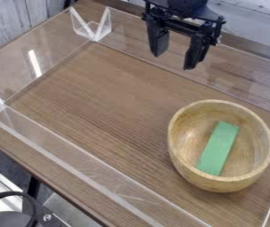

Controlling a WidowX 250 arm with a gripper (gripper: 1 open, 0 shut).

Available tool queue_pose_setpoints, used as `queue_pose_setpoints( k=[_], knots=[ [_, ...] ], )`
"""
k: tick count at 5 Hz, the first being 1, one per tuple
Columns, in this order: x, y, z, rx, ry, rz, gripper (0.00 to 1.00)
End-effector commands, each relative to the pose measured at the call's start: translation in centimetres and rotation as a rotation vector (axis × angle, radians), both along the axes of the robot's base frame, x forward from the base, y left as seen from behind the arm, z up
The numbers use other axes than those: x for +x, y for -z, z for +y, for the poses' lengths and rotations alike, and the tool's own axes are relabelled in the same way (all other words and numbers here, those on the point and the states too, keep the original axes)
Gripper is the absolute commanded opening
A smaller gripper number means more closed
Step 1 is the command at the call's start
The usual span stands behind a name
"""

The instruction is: Remove the green block from inside the brown bowl and put it on the table

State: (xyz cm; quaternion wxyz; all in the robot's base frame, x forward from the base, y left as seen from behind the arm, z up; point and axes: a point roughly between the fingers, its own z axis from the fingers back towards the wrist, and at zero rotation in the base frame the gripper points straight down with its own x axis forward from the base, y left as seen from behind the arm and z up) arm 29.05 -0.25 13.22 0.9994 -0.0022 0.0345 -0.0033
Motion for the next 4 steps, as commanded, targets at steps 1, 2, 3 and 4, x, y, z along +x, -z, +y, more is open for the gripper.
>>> queue_pose_setpoints(
  k=[1,2,3,4],
  knots=[
    [-1.3,0.8,-0.8,-0.003,0.018,0.023,1.0],
    [-3.0,0.9,-2.7,0.013,0.087,0.04,1.0],
    [-2.9,1.1,-4.2,-0.03,0.104,0.057,1.0],
    [-2.6,1.3,-5.0,-0.061,0.121,0.08,1.0]
  ],
)
